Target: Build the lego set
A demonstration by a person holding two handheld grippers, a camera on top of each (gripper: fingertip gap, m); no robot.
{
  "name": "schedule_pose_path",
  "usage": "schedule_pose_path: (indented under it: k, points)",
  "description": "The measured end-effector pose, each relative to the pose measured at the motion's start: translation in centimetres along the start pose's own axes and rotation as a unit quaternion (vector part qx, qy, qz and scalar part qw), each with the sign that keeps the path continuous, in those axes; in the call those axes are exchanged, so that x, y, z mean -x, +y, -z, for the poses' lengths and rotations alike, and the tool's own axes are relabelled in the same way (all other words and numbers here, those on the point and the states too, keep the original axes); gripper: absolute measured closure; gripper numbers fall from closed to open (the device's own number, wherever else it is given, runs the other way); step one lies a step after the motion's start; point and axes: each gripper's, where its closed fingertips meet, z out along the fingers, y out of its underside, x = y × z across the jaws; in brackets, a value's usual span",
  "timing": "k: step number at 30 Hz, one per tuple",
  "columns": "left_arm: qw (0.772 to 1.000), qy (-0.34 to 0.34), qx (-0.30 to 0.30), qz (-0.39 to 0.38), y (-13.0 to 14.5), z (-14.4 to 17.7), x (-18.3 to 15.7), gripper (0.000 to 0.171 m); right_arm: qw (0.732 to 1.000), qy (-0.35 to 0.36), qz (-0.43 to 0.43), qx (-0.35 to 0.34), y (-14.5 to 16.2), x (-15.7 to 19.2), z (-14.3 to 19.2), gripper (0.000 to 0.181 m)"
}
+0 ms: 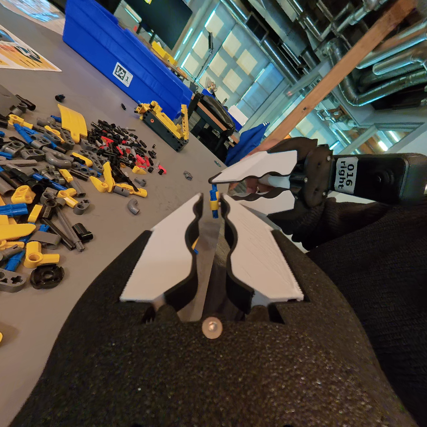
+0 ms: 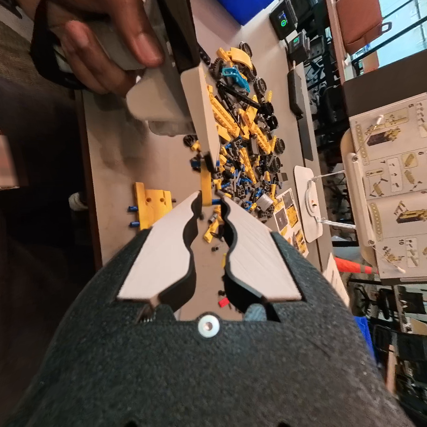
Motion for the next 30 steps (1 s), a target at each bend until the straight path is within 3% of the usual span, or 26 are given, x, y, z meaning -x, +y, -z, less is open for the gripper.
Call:
schedule_pose_path:
  k: [2, 7, 10, 14, 16, 18, 22, 25, 30]
  points:
    - [1.000, -0.002, 0.000, -0.005, 0.0, 0.0, 0.0, 0.140, 1.000, 0.017, 0.022, 0.006, 0.2, -0.4, 0.1, 0.167]
    - [0.999, -0.009, 0.027, -0.039, 1.0, -0.6, -0.4, 0.140, 0.997, 0.044, 0.065, 0.009, -0.2, -0.5, 0.4, 0.166]
    - [0.998, -0.003, 0.028, -0.047, 1.1, -0.6, -0.7, 0.164, 0.996, 0.052, 0.070, 0.007, -0.3, -0.6, 0.6, 0.165]
    - [0.998, -0.005, 0.030, -0.060, 1.2, -0.7, -0.9, 0.165, 0.998, 0.035, 0.053, -0.002, -0.2, -0.5, 0.8, 0.164]
    - [0.998, -0.002, 0.031, -0.063, 1.2, -0.8, -1.0, 0.165, 1.000, -0.008, 0.010, -0.025, -0.5, 0.0, 1.0, 0.156]
    - [0.998, 0.001, 0.028, -0.063, 1.2, -0.8, -1.1, 0.165, 0.990, -0.076, -0.098, -0.068, -1.6, 0.2, 1.8, 0.154]
    - [0.997, 0.007, 0.028, -0.068, 1.2, -0.8, -1.4, 0.165, 0.939, -0.153, -0.287, -0.108, -2.0, -1.5, 2.8, 0.153]
    - [0.997, 0.010, 0.036, -0.073, 1.4, -0.9, -1.6, 0.165, 0.923, -0.177, -0.330, -0.086, -0.3, -1.3, 2.1, 0.153]
    - [0.994, 0.017, 0.058, -0.086, 2.1, -1.1, -2.0, 0.165, 0.897, -0.245, -0.358, -0.087, -0.5, 0.8, 1.8, 0.160]
